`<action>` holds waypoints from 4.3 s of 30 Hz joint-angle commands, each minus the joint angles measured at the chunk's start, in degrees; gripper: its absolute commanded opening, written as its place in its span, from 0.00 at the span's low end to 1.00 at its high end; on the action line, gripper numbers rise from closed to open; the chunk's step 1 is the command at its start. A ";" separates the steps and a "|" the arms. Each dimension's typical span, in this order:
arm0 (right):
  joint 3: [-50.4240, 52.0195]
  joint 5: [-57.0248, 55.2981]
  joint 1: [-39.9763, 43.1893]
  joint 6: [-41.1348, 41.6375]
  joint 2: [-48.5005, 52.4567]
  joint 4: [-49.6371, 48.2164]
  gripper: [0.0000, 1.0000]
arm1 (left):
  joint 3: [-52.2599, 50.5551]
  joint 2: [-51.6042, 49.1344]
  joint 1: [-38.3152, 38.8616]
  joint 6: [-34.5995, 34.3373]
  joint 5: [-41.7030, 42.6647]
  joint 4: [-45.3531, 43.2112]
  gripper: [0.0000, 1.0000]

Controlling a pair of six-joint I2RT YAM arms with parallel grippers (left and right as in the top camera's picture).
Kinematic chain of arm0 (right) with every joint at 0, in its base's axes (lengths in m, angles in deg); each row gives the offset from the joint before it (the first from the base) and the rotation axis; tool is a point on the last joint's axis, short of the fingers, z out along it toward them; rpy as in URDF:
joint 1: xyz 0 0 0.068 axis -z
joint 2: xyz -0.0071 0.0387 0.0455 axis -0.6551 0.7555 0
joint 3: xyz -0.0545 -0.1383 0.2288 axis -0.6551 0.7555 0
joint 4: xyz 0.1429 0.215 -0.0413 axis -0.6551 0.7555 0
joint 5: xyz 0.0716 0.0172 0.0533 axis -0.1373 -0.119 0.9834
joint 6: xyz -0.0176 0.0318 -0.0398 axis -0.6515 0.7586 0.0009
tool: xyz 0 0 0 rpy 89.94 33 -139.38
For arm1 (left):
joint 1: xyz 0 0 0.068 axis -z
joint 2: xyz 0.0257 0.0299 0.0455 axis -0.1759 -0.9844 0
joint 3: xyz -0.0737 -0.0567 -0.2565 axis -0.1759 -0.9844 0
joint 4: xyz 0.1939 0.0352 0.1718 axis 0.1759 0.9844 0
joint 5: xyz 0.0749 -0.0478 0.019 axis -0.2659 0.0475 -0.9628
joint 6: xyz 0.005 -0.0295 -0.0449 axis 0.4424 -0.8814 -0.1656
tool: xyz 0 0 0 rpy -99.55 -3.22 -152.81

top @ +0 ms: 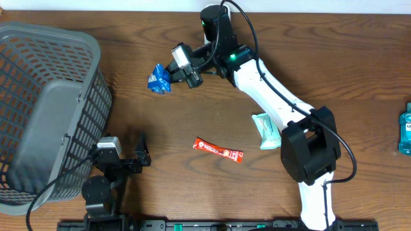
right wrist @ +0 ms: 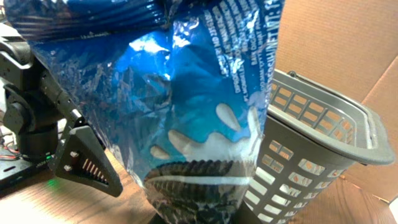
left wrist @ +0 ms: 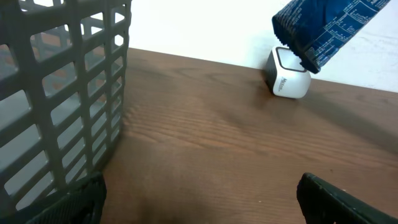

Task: Scan the item barcode
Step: 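Lift the Oreo pack and swing it toward the scanner, then hold the Oreo pack against the scanner window, then carry the Oreo pack right and drop it beside the bottle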

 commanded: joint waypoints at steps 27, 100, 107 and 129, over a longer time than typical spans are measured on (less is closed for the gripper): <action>-0.37 -1.18 2.56 38.32 0.28 -17.79 0.01 | -1.16 0.04 -0.28 0.52 0.33 1.18 0.98; -35.21 -79.36 13.90 121.42 16.06 36.22 0.01 | -1.16 0.04 -0.28 0.52 0.33 1.18 0.98; -35.21 -94.36 22.53 111.78 4.48 64.98 0.01 | -1.16 0.04 -0.28 0.52 0.33 1.18 0.98; -10.56 -105.33 61.48 62.75 3.82 61.55 0.01 | -1.16 0.04 -0.28 0.52 0.33 1.18 0.98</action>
